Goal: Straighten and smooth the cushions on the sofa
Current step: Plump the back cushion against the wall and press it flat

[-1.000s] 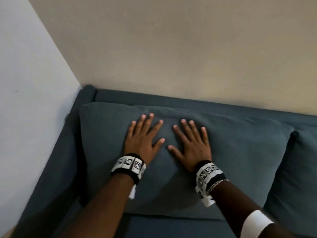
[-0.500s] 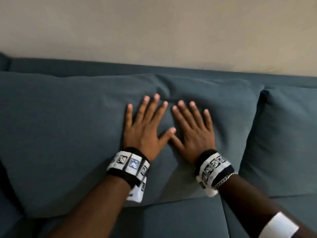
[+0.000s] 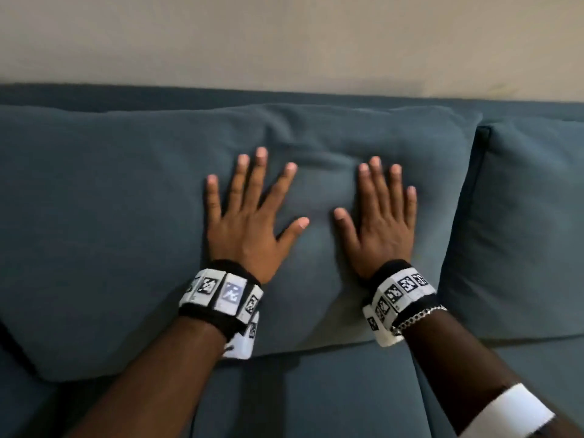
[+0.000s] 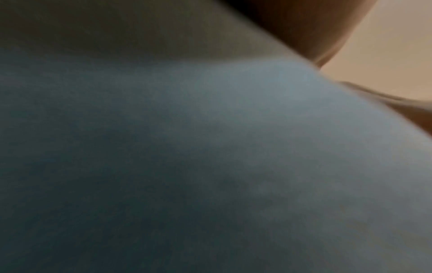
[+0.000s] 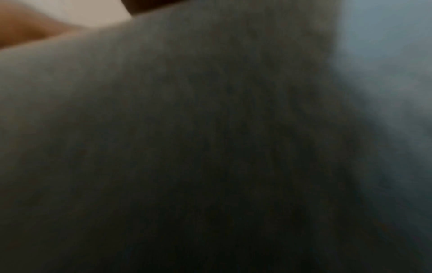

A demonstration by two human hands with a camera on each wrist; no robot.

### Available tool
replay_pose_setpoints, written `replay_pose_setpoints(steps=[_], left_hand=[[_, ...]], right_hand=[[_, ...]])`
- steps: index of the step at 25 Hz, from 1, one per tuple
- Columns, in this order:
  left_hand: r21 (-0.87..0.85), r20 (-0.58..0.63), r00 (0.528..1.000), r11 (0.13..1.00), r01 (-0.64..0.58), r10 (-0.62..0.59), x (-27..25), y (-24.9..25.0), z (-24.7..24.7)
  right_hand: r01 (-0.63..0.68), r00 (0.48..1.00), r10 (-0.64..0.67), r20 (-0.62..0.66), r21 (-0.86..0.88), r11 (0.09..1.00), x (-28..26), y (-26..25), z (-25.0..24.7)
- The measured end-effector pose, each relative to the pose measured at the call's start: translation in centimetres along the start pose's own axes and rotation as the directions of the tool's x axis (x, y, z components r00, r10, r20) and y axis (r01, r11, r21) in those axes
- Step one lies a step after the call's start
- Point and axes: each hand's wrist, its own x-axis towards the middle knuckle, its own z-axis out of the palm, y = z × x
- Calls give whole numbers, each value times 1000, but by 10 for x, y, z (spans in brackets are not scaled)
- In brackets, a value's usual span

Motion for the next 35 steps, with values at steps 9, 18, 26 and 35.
replay_pose_setpoints(steps=[9,18,26,35], left_hand=[[-66,-120,992,997,25,-33,-92,-54,28],[-160,-229,895,921,354,-384,-135,-185,35],[97,-133,989,992,77,-64,-181,-173,104],[-238,-135,939,930,280,-317,-211,-165,93]], right_hand=[[200,979,-188,-73,230,953,-89,-161,40],[-92,984,117,-133,182,979,-94,-130,48],[241,965,-243,-95,-34,970,-145,-164,102],[168,986,-162,-43,211,963,-201,-218,95]])
